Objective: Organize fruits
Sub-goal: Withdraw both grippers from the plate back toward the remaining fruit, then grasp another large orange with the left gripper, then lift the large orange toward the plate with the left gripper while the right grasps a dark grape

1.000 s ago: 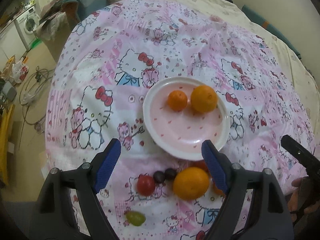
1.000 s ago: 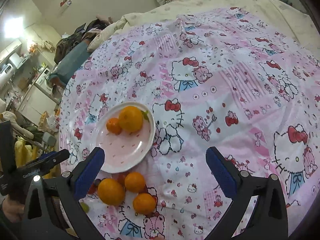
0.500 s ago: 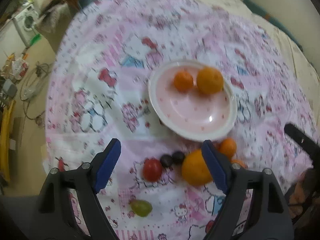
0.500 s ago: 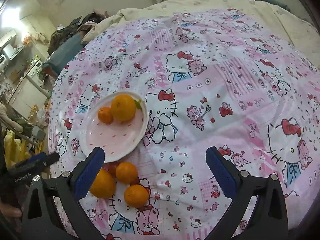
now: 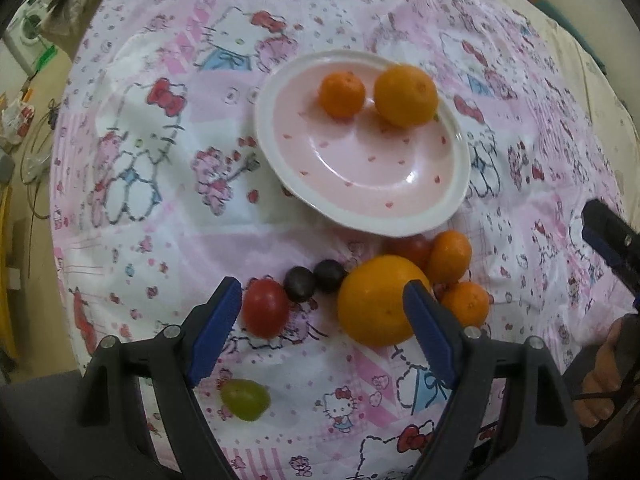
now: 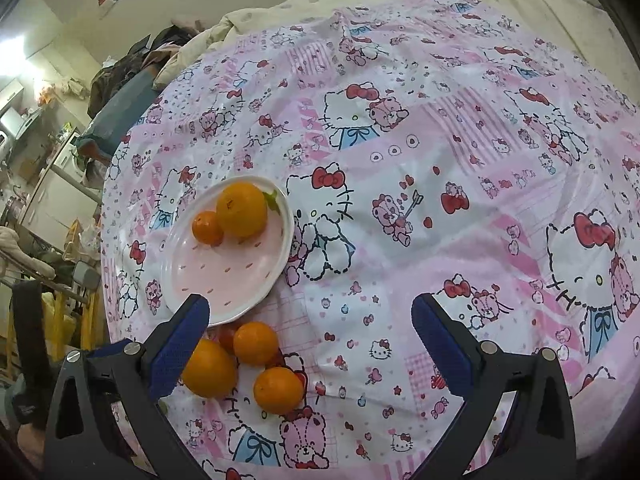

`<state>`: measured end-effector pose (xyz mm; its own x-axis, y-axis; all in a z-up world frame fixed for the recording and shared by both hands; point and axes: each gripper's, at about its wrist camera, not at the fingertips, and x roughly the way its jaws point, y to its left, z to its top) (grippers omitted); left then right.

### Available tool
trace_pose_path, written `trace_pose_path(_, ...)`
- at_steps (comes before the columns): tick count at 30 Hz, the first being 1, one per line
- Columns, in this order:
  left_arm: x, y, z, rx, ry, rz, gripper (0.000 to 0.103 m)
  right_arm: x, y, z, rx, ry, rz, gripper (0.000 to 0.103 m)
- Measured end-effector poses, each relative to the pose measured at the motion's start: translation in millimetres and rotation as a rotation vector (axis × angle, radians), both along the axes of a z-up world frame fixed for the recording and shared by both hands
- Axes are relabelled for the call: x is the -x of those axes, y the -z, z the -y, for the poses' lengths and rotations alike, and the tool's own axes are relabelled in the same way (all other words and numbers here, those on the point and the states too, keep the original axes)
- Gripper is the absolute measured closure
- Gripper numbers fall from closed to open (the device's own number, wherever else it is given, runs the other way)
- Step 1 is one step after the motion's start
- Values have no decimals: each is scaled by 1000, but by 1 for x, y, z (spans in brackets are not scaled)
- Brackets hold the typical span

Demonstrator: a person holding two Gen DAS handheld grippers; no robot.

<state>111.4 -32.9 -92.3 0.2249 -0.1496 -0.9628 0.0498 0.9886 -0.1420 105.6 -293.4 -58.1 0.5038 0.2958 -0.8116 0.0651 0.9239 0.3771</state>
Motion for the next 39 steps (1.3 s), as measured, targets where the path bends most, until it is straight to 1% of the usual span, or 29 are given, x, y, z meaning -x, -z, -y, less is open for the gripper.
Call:
trace_pose_path(2, 0, 7, 9, 6, 36, -28, 23, 0, -1, 1, -3, 1, -1, 0)
trace_pose_path(3, 1, 13, 18, 3, 72, -52, 23, 0, -1, 1, -4, 3, -1, 0)
trace_pose_path(5, 2, 20, 29, -19, 106, -61, 24, 1, -1, 3, -9, 4, -1, 0)
trace_pose_path(6, 2, 22, 34, -39, 116, -53, 25, 1, -1, 3, -9, 5, -1, 0)
trace_pose_path(8, 1, 24, 42, -49, 127, -35, 25, 2, -2, 6, -11, 12, -1, 0)
trace_pose_path(11, -1, 30, 49, -64, 154, -51, 26, 3, -2, 12, -23, 27, -9, 0)
trace_pose_path(13, -5, 37, 52, -60, 156, -73, 31, 4, -2, 15, -27, 37, -10, 0)
trace_pose_path(15, -8, 43, 53, -62, 152, -90, 32, 5, -2, 19, -27, 44, -10, 0)
trace_pose_path(19, -9, 43, 57, -83, 160, -75, 37, 6, -2, 24, -38, 59, -10, 0)
trace_pose_path(20, -8, 42, 59, -89, 171, -66, 39, 6, -2, 25, -39, 62, -10, 0)
trace_pose_path(21, -7, 41, 61, -86, 178, -62, 44, 5, -2, 25, -38, 62, -11, 0)
trace_pose_path(22, -6, 39, 63, -89, 188, -59, 46, 4, -1, 24, -37, 61, -13, 0)
trace_pose_path(24, -2, 33, 63, -98, 212, -50, 47, 3, 0, 22, -35, 55, -17, 0)
trace_pose_path(29, 9, 19, 55, -95, 207, -36, 48, 2, 0, 17, -17, 42, -15, 0)
trace_pose_path(32, 11, 7, 45, -104, 172, -26, 47, 3, 1, 17, -15, 42, -13, 0)
trace_pose_path(36, 7, -10, 24, -58, 119, -26, 47, 3, 2, 15, -9, 39, -20, 0)
trace_pose_path(39, 3, -26, 8, -45, 85, -18, 48, 3, 4, 13, -9, 31, -28, 0)
